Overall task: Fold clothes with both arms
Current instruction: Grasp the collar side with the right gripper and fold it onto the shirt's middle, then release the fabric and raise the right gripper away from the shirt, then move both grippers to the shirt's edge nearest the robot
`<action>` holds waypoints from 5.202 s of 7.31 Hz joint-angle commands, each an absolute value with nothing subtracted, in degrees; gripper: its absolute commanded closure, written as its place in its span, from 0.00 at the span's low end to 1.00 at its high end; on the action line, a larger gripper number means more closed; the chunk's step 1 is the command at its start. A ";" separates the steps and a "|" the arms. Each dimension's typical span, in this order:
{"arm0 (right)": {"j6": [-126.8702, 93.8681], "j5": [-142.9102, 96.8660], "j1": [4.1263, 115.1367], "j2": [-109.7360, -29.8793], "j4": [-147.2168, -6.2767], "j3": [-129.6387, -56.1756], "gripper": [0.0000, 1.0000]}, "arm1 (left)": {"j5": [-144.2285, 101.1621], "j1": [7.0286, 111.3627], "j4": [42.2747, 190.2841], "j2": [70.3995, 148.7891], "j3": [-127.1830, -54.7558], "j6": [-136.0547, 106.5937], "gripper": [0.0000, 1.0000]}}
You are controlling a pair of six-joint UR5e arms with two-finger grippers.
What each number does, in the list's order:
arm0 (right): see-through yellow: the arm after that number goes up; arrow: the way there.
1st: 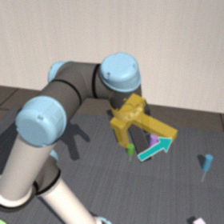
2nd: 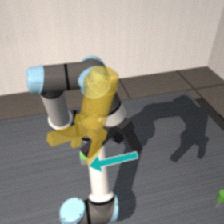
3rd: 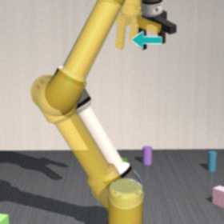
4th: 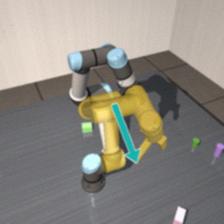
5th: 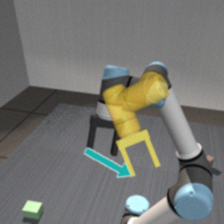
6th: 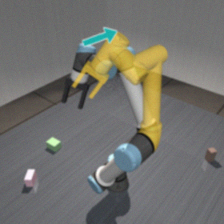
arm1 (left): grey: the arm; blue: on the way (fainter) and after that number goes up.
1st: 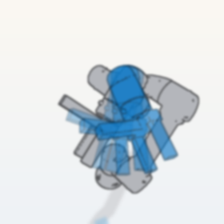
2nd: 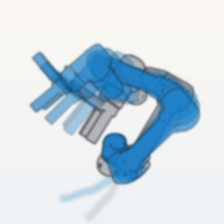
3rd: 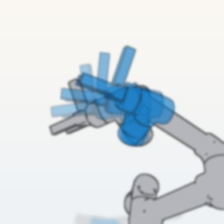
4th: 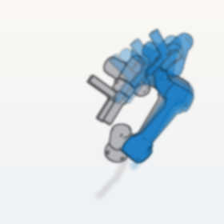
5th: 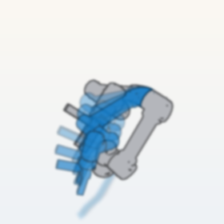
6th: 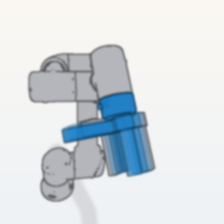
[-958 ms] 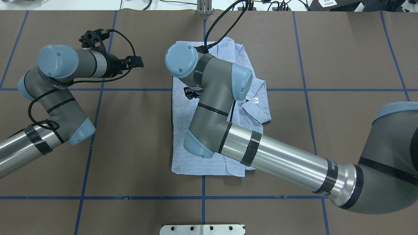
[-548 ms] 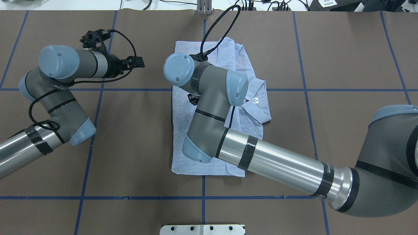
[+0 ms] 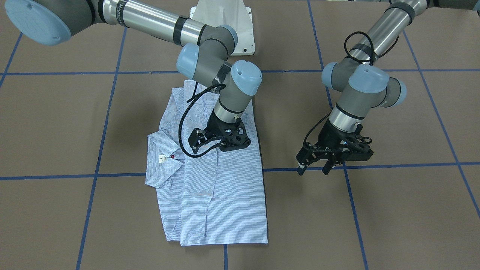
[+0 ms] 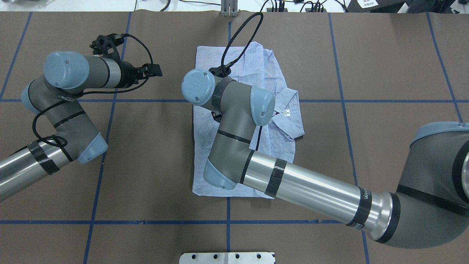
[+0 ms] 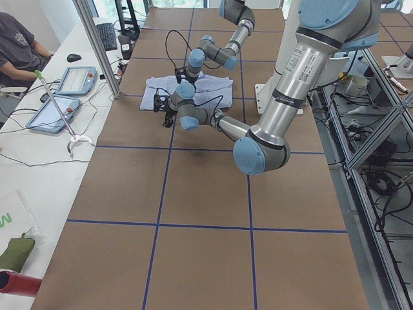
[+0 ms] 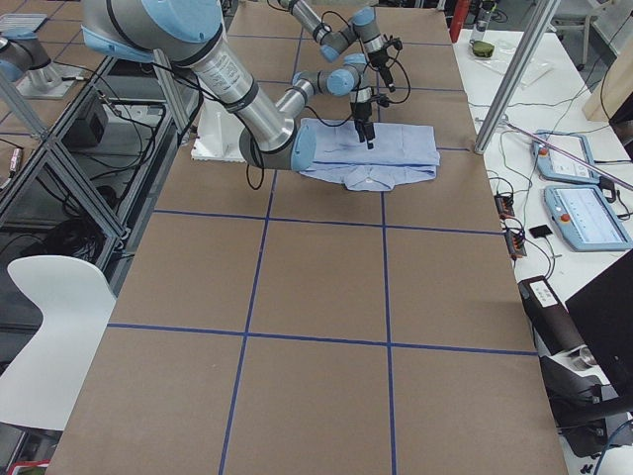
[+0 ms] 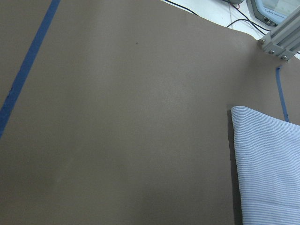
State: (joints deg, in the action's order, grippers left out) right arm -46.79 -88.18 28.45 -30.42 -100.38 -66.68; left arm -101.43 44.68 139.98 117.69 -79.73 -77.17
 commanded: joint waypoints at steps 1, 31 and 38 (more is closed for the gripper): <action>-46.58 -87.28 28.04 -30.50 -100.37 -66.53 0.00 | -101.43 44.56 139.92 117.69 -79.72 -77.17 0.00; -46.36 -110.37 39.64 -62.83 -98.70 -115.28 0.00 | -105.57 33.00 124.41 109.25 -106.94 -88.91 0.00; -60.38 -114.79 38.85 -66.97 -92.91 -121.11 0.00 | -94.57 16.26 113.82 114.17 -104.34 -99.14 0.02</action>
State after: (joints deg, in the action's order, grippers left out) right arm -59.04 -114.61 39.13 -66.47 -94.73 -121.34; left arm -94.91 17.12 114.63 113.67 -105.52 -99.05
